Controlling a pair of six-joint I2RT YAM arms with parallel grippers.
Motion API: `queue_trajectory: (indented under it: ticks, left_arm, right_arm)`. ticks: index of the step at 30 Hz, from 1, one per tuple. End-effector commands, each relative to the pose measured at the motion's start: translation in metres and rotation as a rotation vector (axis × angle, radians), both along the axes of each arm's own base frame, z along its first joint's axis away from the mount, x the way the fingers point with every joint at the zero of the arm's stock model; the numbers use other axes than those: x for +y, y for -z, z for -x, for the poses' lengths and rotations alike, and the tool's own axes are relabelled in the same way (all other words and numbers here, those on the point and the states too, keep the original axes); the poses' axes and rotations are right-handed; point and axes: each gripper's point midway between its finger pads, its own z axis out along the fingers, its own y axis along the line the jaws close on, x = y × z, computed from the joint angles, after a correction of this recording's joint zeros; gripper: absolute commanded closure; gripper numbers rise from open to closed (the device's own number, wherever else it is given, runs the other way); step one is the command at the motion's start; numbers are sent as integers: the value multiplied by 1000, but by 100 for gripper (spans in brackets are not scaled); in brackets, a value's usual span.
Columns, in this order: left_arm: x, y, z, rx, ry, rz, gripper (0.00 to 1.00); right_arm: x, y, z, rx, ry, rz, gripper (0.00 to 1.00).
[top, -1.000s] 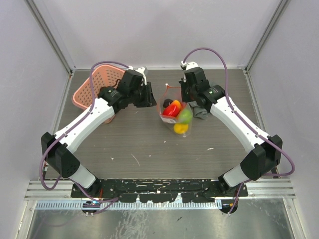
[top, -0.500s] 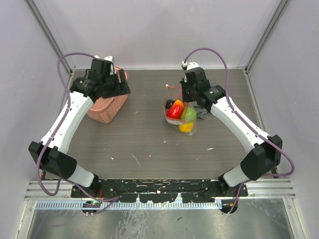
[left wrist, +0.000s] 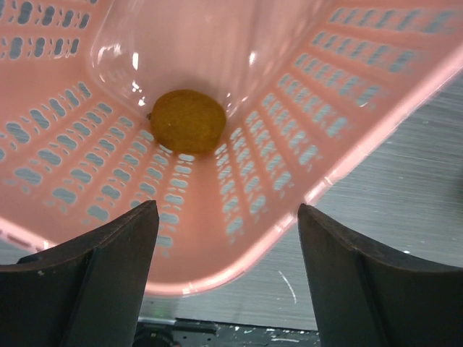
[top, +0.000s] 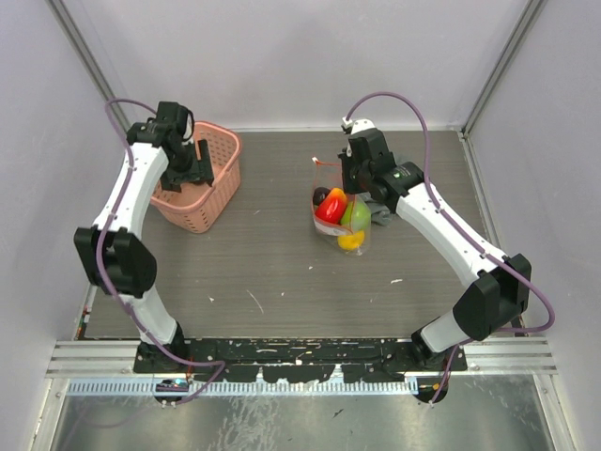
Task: Place the food in the zip-top bag and seal the zipper
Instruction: Pick up the fake fruit from the bin.
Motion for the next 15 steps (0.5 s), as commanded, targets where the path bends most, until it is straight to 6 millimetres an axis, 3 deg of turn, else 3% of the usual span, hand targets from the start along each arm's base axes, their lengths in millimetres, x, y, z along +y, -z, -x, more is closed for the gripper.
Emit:
queue_trajectory:
  ticks: [1,8,11,15]
  left_arm:
    - [14,15,-5,83,15,-15,21]
    - [30,50,-12,181,-19,-29,18]
    - [30,35,-17,134,-21,-21,17]
    - [20,-1,-23,49,4,36,15]
  right_arm:
    - [2,-22,-2,-63,3,-58,100]
    - [3,-22,-2,-61,5,-64,100]
    - [2,-23,-2,-63,6,-64,100]
    - [1,-24,-3,-68,12,-60,100]
